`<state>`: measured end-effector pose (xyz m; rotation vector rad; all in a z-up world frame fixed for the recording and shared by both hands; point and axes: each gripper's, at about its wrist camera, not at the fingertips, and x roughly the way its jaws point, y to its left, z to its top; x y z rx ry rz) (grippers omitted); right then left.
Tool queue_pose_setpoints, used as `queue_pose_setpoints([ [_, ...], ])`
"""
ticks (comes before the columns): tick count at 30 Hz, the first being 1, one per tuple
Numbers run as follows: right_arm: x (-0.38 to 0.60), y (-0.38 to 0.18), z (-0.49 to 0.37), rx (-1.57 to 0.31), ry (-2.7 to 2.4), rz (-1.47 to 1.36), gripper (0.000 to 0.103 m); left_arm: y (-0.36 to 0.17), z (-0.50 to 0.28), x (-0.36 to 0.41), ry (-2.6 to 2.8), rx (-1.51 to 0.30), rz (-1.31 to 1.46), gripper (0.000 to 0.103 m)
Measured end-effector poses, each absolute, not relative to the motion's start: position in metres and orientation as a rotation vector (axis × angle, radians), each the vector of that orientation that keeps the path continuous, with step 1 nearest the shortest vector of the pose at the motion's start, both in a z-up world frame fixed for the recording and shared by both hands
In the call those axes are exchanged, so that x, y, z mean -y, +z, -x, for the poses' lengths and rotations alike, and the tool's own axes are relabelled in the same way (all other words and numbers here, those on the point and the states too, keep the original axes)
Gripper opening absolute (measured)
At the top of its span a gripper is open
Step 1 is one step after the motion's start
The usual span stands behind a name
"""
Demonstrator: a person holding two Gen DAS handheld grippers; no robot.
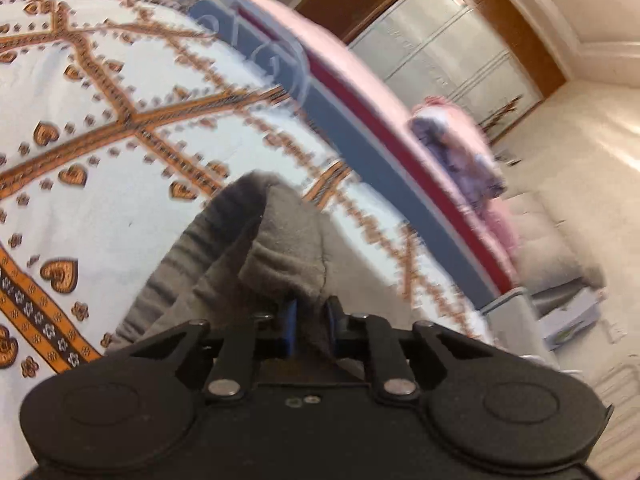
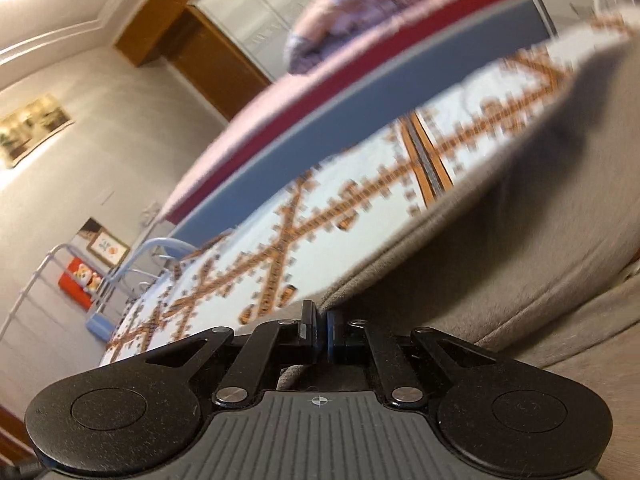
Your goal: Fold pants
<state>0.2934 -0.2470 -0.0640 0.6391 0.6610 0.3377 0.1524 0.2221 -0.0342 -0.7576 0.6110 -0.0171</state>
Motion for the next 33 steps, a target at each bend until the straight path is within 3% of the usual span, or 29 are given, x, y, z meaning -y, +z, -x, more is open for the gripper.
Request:
queue_pose_setpoints([
  [8, 0.248, -0.011, -0.181, -0.568, 0.443, -0.486, 0.005, -0.023, -0.113, -0.239, -0.066, -0.636, 0.685, 0.001],
  [13, 0.229, -0.056, -0.128, -0.709, 0.424, -0.434, 0.005, -0.047, -0.106, -0.255, 0.008, -0.781, 0.614, 0.0],
  [16, 0.228, -0.086, -0.12, -0.777, 0.398, -0.437, 0.006, -0.044, -0.1, -0.254, 0.019, -0.779, 0.624, 0.0],
  [18, 0.236, -0.087, -0.116, -0.753, 0.381, -0.484, 0.006, -0.036, -0.099, -0.246, 0.018, -0.752, 0.602, 0.028],
  [20, 0.24, -0.083, -0.119, -0.746, 0.386, -0.506, 0.006, -0.035, -0.1, -0.241, 0.01, -0.746, 0.605, 0.032],
  [31, 0.259, -0.088, -0.122, -0.789, 0.346, -0.653, 0.006, -0.059, -0.129, -0.237, 0.022, -0.769, 0.661, 0.033],
  [33, 0.26, -0.093, -0.128, -0.792, 0.334, -0.679, 0.006, -0.059, -0.13, -0.242, 0.009, -0.748, 0.709, 0.019],
])
